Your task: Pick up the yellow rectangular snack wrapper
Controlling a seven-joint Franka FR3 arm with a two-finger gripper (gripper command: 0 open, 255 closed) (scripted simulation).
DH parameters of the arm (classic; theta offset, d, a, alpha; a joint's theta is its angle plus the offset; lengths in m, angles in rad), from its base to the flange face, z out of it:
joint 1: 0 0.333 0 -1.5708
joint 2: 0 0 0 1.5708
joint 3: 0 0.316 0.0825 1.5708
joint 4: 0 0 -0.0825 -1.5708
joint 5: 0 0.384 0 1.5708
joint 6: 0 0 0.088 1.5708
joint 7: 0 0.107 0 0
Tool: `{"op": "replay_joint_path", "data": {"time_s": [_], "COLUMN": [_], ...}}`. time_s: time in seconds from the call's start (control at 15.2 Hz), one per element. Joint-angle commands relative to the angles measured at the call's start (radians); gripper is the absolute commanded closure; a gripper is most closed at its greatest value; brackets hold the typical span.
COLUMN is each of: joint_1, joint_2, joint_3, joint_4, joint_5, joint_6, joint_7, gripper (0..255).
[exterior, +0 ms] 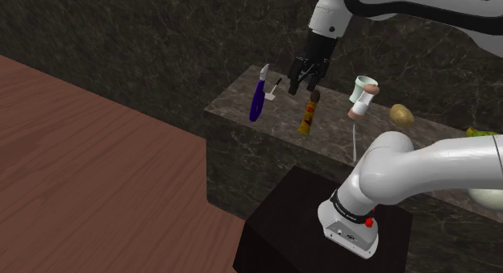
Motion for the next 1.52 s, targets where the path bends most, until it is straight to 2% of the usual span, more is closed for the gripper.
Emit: {"op": "replay_joint_path", "data": {"time_s": [0.0, 0.73, 1.45], "joint_1": [0.000, -0.168, -0.325], "joint_2": [0.000, 0.169, 0.388], "joint_3": [0.000, -0.091, -0.202], "joint_4": [0.000, -0.110, -0.154], "joint_5": [0.000, -0.077, -0.133], "joint_6": [0.000, 0.296, 0.580], "joint_7": [0.000, 0.112, 0.226], "gripper": [0, 0, 0]}}
